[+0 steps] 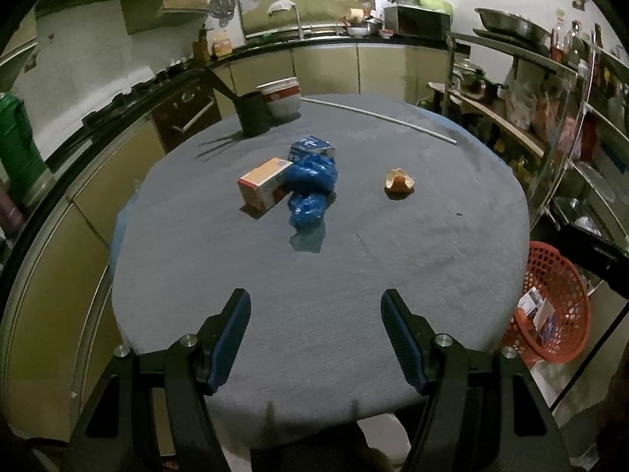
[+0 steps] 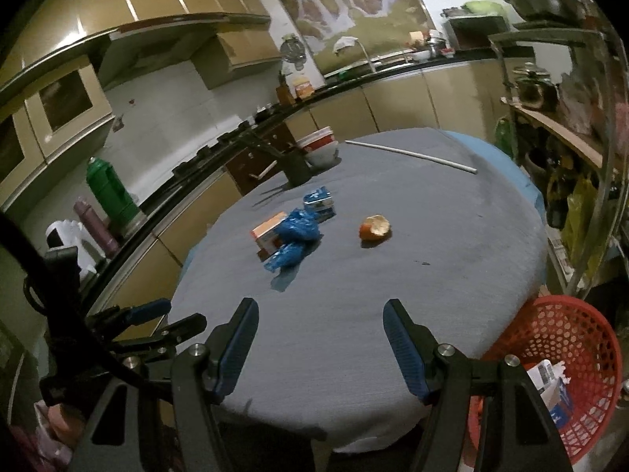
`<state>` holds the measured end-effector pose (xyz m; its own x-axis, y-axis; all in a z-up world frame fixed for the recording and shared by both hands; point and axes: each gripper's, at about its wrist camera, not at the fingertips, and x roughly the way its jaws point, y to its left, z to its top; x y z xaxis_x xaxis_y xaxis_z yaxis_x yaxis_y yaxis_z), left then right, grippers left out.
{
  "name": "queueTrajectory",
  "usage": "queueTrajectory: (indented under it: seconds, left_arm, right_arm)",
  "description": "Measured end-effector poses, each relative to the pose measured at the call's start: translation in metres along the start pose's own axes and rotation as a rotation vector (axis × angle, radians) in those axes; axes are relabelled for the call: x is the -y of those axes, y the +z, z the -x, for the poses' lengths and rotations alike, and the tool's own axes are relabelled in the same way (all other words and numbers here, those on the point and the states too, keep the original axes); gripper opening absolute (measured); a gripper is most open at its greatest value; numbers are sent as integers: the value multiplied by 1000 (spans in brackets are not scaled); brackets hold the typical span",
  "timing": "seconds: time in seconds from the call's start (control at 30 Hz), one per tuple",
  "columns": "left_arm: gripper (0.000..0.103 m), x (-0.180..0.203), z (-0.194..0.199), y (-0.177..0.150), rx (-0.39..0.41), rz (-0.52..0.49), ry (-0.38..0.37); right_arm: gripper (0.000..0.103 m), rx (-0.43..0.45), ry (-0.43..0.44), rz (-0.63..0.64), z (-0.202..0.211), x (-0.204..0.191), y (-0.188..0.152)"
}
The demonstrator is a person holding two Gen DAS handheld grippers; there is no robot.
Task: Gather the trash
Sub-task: 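Move both tools back over the table toward the orange peel and blue bag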
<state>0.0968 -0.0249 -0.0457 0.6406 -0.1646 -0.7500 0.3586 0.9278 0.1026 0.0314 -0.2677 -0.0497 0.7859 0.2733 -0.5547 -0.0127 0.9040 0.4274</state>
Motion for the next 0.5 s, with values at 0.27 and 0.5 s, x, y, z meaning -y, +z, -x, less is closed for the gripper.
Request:
queueTrajectory:
  seconds: [0.27, 0.5]
  left_arm:
    - [74, -22, -4, -3, -4, 39, 3]
    - [74, -59, -46, 13, -70, 95, 8]
  right_arm:
    - [69, -5, -2, 44, -3, -21, 0]
    - [69, -50, -28, 45, -38, -15, 21]
